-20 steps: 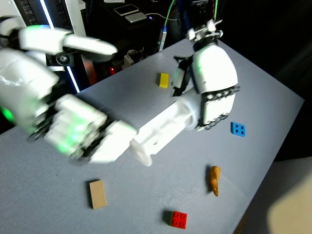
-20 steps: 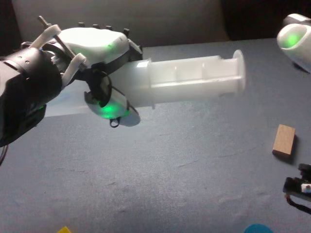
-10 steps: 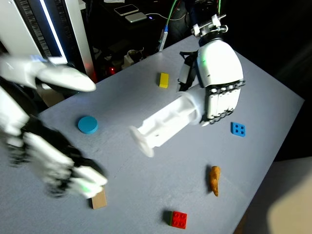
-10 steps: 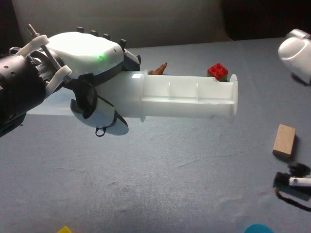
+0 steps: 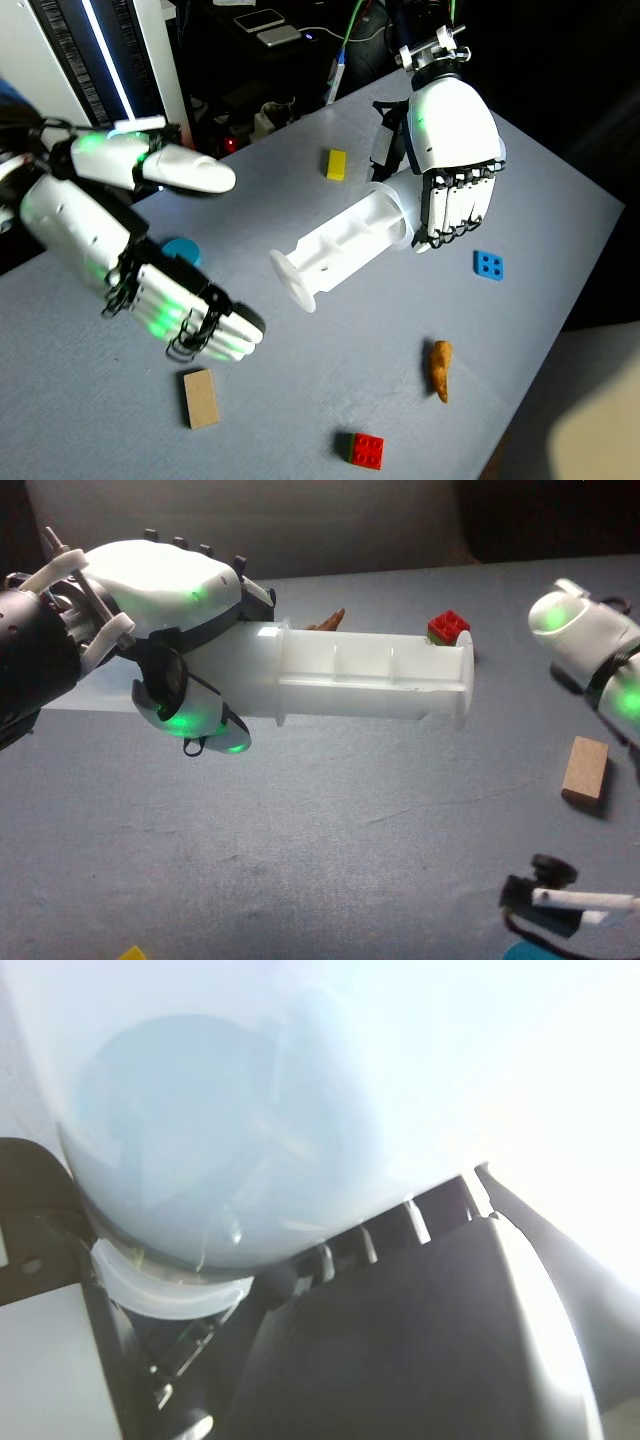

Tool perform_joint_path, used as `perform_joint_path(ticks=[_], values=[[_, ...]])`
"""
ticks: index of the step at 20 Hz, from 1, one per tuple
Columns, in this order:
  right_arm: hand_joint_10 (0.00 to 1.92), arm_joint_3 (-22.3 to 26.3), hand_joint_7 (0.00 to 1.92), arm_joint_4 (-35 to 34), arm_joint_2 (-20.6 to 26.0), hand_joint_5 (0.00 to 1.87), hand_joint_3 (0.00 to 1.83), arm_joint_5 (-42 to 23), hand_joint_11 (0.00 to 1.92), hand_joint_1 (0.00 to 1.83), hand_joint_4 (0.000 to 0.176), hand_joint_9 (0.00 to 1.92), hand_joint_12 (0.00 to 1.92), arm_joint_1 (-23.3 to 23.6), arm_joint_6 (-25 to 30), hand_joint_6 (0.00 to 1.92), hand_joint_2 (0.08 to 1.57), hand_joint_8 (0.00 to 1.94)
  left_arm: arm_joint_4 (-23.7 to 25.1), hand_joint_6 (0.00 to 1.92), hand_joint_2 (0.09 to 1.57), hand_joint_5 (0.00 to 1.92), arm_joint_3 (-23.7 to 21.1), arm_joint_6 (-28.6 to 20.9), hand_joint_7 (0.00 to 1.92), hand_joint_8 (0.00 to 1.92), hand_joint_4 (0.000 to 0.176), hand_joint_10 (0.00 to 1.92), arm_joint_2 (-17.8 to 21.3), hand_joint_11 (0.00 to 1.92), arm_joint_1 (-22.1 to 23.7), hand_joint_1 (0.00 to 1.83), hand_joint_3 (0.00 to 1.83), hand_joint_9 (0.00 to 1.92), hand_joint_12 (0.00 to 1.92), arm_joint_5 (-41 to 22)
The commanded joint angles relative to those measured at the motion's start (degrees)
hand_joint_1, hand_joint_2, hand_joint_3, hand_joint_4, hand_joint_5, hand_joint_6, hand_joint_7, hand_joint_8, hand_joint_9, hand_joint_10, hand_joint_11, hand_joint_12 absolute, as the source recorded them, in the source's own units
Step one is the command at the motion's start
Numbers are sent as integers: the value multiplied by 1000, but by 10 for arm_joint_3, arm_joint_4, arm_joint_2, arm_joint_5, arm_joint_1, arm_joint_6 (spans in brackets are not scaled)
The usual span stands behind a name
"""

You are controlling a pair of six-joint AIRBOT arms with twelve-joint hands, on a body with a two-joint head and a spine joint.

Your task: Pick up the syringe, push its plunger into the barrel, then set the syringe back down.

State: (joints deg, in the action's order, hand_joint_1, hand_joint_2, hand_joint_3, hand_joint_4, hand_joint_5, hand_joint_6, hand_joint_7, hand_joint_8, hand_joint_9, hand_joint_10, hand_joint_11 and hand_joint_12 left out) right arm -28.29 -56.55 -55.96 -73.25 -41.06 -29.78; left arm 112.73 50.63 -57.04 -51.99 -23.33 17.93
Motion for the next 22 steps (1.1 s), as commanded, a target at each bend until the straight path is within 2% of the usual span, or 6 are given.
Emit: perform_joint_path(ticks=[1,11,13,19,20,22], values=[[4,4,94,37,-2,119,0,-61,0,166,0,93,355,7,6,6,1143,3,28,951,1116,948,-1,-1,769,1158,0,1042,3,858,8,1491,0,952,1463,23],[7,2,108,8,-66,144,0,-58,0,191,0,84,322,36,6,5,1123,6,33,1018,1135,863,2,-11,877,1135,0,1221,3,868,9,1374,1,952,1151,39],[11,-8,132,0,-79,154,0,-55,0,192,0,106,323,45,4,6,1119,11,33,1028,1134,834,3,-15,815,1148,0,1100,3,819,8,1484,0,941,1549,43],[2,-30,147,-11,-105,171,0,-15,0,208,0,125,352,78,-6,0,1097,1,33,1062,1120,815,4,-26,833,1109,0,1057,3,915,7,1490,0,955,1439,46],[0,-35,133,-11,-110,154,0,-9,0,190,0,112,332,83,-9,0,1100,0,33,1109,1140,821,4,-27,846,1137,0,1156,3,924,8,1395,0,965,1119,46],[1,-50,137,-11,-121,161,0,11,0,187,0,111,327,97,-16,5,1100,3,33,1054,1123,819,5,-27,840,1100,0,1048,3,874,11,1486,0,970,1489,46]])
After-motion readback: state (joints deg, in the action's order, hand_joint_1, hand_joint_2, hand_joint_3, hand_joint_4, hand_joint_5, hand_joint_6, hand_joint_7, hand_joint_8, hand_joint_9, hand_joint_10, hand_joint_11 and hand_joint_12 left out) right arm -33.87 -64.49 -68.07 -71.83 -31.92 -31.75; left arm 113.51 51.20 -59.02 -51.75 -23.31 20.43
